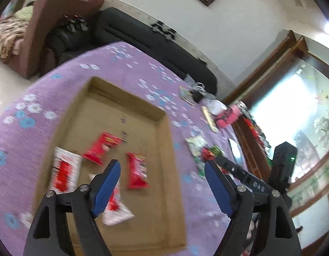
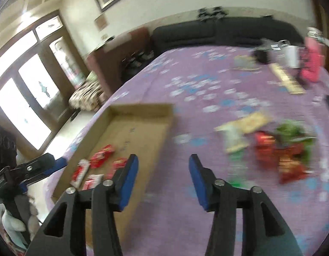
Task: Organize snacks
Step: 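Grasp the clear green candy with the left tool while the right tool grasps a red-gold bag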
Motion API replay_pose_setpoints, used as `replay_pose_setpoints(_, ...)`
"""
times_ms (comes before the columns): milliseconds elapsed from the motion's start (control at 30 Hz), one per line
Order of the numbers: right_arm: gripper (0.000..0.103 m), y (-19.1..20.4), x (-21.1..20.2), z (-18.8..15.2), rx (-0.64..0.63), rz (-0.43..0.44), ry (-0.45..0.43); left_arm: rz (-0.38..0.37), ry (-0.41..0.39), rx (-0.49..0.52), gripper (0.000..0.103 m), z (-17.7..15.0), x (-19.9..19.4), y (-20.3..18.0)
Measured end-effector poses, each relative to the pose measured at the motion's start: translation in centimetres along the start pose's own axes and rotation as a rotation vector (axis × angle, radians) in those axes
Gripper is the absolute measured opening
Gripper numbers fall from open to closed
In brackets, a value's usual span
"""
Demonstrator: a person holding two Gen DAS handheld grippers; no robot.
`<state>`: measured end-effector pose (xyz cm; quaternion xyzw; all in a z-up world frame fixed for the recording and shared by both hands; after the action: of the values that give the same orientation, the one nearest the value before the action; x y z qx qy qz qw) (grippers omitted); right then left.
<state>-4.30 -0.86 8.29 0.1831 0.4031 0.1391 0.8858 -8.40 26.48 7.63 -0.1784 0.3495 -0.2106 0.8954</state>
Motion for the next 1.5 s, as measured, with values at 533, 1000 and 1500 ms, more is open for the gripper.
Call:
replay_pose_setpoints(533, 0.051, -14.3, -1.8, 0.9, 0.206, -0.147, -0.018, -0.108, 0.213, 0.175, 0.086, -1.8, 8.9, -11.7)
replay_pose_setpoints(1000, 0.041, -13.2, 3.3, 2.0, 0.059, -0.203, 0.001, 0.055, 0.360, 0.432, 0.086, -1.8, 19.7, -15.7)
replay_pose_setpoints(1500, 0.032, -14.1, 1.0, 2.4, 0.128, -0.113, -0.033, 0.176, 0.366, 0.530, 0.082, -1.7, 24.0, -15.9)
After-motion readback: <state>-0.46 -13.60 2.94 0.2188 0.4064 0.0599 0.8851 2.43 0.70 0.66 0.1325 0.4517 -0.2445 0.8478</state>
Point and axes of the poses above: each gripper's, at about its wrist camera, not at the fingertips, and x roughly the way its jaws point, y to its left, z to its top, the point moved 1 cm from there along x, roughly the way its jaws point, and after that the axes turned 13 degrees about x, right-handed, at the moved point
